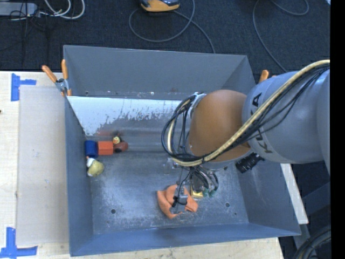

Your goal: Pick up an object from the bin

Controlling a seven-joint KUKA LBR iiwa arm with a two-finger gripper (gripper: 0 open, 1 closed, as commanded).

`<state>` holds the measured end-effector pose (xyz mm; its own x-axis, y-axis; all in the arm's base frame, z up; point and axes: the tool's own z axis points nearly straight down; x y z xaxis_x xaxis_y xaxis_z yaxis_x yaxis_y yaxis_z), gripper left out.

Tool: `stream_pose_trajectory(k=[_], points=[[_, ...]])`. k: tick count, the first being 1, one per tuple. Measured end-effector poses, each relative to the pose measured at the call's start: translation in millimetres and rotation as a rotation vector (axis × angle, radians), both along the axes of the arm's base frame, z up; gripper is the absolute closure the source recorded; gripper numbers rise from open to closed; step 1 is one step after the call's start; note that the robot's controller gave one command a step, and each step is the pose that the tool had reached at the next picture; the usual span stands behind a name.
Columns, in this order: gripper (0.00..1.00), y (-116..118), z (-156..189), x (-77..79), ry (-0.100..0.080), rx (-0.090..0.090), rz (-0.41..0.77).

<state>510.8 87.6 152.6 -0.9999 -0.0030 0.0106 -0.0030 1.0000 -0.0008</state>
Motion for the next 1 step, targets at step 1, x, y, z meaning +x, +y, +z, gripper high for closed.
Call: stream_pose_trajectory(k=[1], points=[[0.0,-0.3,4.2,1.8,-0.008,0.001,-0.002]])
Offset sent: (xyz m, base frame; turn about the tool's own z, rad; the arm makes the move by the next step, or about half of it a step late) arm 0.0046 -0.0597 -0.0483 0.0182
